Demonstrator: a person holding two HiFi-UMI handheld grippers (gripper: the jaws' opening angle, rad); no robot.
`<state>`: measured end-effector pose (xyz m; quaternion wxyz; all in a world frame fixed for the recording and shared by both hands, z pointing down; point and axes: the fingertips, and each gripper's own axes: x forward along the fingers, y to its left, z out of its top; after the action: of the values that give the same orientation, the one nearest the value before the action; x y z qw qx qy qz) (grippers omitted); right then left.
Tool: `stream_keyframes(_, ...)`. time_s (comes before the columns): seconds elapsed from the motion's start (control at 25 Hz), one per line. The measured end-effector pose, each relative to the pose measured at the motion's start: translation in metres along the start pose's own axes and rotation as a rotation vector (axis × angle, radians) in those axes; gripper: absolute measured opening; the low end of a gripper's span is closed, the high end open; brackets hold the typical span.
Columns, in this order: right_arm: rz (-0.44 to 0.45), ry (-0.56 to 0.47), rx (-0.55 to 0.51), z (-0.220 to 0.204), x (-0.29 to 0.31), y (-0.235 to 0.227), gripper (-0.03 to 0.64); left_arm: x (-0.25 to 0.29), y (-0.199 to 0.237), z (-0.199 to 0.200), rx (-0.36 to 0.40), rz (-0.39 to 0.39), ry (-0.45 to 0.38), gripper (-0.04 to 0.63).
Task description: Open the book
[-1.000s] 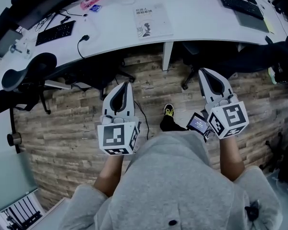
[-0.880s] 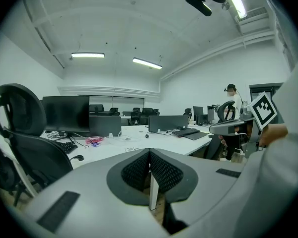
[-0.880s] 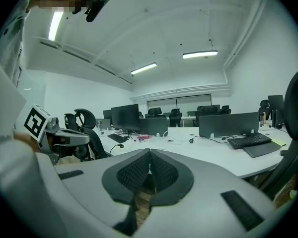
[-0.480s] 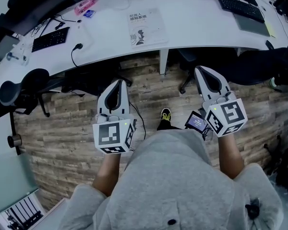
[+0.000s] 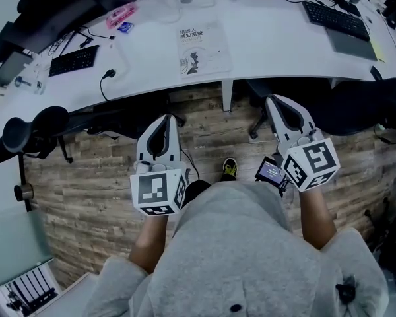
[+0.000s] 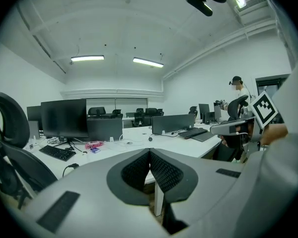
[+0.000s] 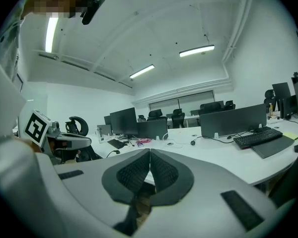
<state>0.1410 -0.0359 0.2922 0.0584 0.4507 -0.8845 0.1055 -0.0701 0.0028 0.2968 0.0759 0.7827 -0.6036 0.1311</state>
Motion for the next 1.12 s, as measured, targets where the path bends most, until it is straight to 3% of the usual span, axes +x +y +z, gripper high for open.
stream_keyframes(0.68,0.016,-0.007,0.008,0.005,0.023,-0.008,0.026,0.023,0.003,0.007,-0.007,-0.005,-0.017,0.012)
stream_keyframes(1.12,-0.024,0.049,0.049,-0.003,0.099,-0.028,0.028,0.101,0.049,0.008,-0.019,-0.058,0.024,0.012)
